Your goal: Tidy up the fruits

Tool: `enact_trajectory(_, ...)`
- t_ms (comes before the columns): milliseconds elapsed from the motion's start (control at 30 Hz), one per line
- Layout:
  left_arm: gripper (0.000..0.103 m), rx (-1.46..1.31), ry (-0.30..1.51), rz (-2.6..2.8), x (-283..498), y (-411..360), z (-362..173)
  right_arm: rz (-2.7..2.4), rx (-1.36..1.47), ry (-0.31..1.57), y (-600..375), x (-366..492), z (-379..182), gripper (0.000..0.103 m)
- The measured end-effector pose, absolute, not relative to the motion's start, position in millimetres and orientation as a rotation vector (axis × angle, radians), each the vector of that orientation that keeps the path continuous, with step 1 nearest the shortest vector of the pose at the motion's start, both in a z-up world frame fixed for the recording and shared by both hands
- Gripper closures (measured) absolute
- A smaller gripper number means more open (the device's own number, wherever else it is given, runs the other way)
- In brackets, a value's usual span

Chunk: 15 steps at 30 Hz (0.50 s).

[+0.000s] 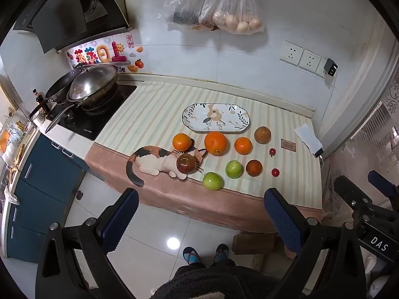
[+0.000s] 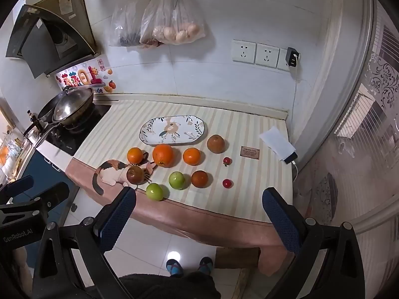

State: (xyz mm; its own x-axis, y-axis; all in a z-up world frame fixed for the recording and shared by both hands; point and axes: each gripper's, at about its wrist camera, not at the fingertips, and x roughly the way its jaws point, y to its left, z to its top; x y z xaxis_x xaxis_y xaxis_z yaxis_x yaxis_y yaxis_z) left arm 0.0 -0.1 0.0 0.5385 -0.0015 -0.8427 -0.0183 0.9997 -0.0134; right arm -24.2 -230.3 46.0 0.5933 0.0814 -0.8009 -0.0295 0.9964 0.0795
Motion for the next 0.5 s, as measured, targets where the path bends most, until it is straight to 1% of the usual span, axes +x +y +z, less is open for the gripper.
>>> enact_trajectory(500,0.0,-0.027,0.997,0.008,0,0,0,0.072,0.051,0.923,-221,-26,49,0.0)
